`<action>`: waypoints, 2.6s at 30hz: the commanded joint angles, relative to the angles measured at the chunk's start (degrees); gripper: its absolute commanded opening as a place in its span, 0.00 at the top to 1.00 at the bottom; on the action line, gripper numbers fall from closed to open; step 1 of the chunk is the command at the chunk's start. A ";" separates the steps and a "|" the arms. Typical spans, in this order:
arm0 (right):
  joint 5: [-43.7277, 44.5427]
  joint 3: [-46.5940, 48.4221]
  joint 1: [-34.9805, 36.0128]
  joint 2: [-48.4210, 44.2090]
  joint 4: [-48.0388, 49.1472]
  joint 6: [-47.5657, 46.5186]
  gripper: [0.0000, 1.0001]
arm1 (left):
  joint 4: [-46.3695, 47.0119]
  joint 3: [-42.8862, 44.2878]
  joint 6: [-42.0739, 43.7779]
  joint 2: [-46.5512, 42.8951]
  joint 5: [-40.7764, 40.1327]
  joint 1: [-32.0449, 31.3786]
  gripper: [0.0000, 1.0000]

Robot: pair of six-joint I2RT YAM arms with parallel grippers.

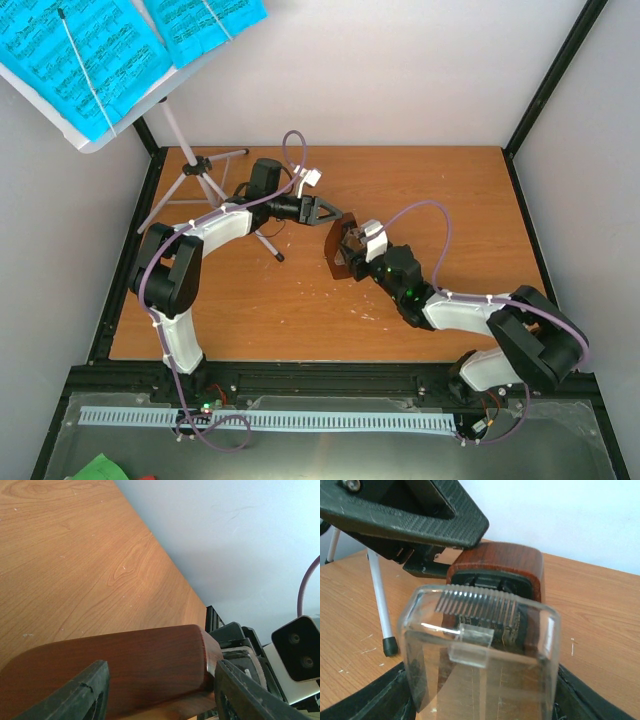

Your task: Pack up the instrument practice props

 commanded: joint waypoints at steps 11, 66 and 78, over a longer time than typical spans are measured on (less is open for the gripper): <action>0.02 1.04 0.47 2.38 2.32 -1.00 0.57 | 0.07 0.76 0.24 1.15 -0.48 -0.31 0.42; 0.81 5.28 0.31 8.56 -2.45 -3.09 0.50 | 0.13 0.74 0.15 1.41 -0.04 -0.31 0.46; 0.07 6.59 -1.39 7.31 -5.24 -3.20 0.43 | -0.49 0.91 0.62 1.15 -0.44 -0.31 0.47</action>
